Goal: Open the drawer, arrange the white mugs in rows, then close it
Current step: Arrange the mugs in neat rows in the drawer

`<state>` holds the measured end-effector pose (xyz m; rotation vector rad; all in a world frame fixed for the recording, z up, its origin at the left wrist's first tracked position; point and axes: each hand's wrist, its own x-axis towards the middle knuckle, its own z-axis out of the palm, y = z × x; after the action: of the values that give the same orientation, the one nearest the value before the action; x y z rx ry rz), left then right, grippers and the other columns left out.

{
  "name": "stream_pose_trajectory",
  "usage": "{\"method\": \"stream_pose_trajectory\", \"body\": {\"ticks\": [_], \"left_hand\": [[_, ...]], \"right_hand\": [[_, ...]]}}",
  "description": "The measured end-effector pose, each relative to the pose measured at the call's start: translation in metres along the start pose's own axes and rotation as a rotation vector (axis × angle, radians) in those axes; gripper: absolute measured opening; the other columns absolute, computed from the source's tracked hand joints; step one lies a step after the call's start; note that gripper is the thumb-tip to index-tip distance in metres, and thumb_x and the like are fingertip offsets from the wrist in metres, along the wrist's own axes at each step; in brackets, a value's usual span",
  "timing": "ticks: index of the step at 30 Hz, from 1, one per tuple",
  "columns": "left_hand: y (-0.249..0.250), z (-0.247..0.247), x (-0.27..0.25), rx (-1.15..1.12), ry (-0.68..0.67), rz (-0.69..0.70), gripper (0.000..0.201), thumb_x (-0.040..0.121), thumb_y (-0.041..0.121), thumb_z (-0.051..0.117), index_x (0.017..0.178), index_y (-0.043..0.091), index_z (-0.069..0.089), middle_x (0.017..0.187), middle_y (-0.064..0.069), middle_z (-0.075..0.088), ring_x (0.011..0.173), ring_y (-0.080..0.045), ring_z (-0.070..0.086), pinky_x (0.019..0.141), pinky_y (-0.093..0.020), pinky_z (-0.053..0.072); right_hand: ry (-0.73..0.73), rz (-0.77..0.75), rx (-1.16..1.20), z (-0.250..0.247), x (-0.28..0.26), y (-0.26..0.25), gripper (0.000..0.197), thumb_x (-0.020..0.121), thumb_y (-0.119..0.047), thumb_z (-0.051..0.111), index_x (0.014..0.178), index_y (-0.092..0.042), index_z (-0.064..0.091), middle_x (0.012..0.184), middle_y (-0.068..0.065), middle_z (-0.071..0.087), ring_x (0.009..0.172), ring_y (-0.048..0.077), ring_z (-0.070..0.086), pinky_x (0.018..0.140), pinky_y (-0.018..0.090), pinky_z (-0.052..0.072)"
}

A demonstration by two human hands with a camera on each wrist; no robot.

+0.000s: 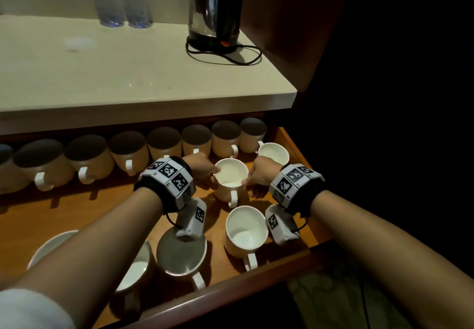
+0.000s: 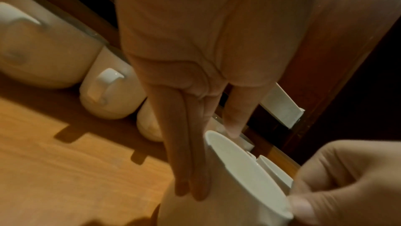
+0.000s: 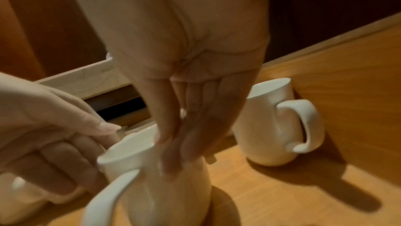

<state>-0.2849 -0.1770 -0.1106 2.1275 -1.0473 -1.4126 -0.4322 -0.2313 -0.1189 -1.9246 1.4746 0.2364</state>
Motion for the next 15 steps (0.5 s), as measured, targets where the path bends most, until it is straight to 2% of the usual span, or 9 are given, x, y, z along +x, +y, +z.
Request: {"method": "stream_pose_trajectory", "body": {"ticks": [3,6,8,10,11,15], "left_hand": [[0.003,0.007,0.006,-0.059,0.002,0.008,0.032,0.097,0.02,0.048,0.116,-0.005,0.057,0.095,-0.014,0.068,0.075,-0.016,0.065,0.074,-0.027,0.054],[0.007,0.013,0.011,-0.097,-0.003,0.015,0.032,0.098,0.02,0.047,0.115,-0.005,0.058,0.098,-0.014,0.067,0.087,-0.02,0.065,0.076,-0.027,0.053],[0.01,0.014,0.014,-0.112,0.004,0.018,0.032,0.098,0.018,0.046,0.116,-0.006,0.057,0.095,-0.014,0.067,0.082,-0.018,0.064,0.073,-0.025,0.052],[0.012,0.015,0.017,-0.105,0.018,0.015,0.031,0.098,0.017,0.047,0.115,-0.006,0.057,0.088,-0.012,0.066,0.072,-0.015,0.062,0.067,-0.024,0.052],[0.014,0.015,0.018,-0.095,0.023,0.011,0.03,0.097,0.017,0.048,0.115,-0.005,0.057,0.09,-0.012,0.066,0.07,-0.014,0.061,0.066,-0.023,0.052],[0.017,0.015,0.022,-0.067,0.021,-0.004,0.031,0.095,0.021,0.054,0.114,-0.003,0.059,0.105,-0.015,0.068,0.079,-0.017,0.064,0.069,-0.024,0.053]], "right_hand": [[0.131,0.005,0.029,-0.002,0.01,0.009,0.025,0.091,-0.019,0.061,0.089,0.004,0.069,0.082,0.016,0.074,0.077,0.029,0.073,0.083,0.04,0.058],[0.179,0.045,0.088,-0.008,0.015,0.016,0.027,0.09,-0.024,0.062,0.09,0.003,0.067,0.072,0.012,0.07,0.062,0.025,0.068,0.078,0.036,0.059],[0.099,0.043,0.097,-0.011,0.009,0.019,0.028,0.09,-0.026,0.062,0.089,0.002,0.065,0.06,0.007,0.066,0.049,0.017,0.061,0.06,0.026,0.057],[0.011,0.035,0.141,-0.013,-0.001,0.021,0.023,0.09,-0.022,0.063,0.087,0.001,0.062,0.043,-0.001,0.06,0.034,0.008,0.054,0.04,0.014,0.044],[-0.009,0.028,0.163,-0.013,-0.003,0.022,0.02,0.089,-0.019,0.063,0.088,0.001,0.061,0.039,-0.002,0.058,0.031,0.006,0.052,0.037,0.013,0.041],[0.031,0.007,0.183,-0.01,0.006,0.024,0.024,0.088,-0.016,0.066,0.097,0.006,0.066,0.06,0.007,0.064,0.047,0.013,0.058,0.053,0.023,0.051]]}}
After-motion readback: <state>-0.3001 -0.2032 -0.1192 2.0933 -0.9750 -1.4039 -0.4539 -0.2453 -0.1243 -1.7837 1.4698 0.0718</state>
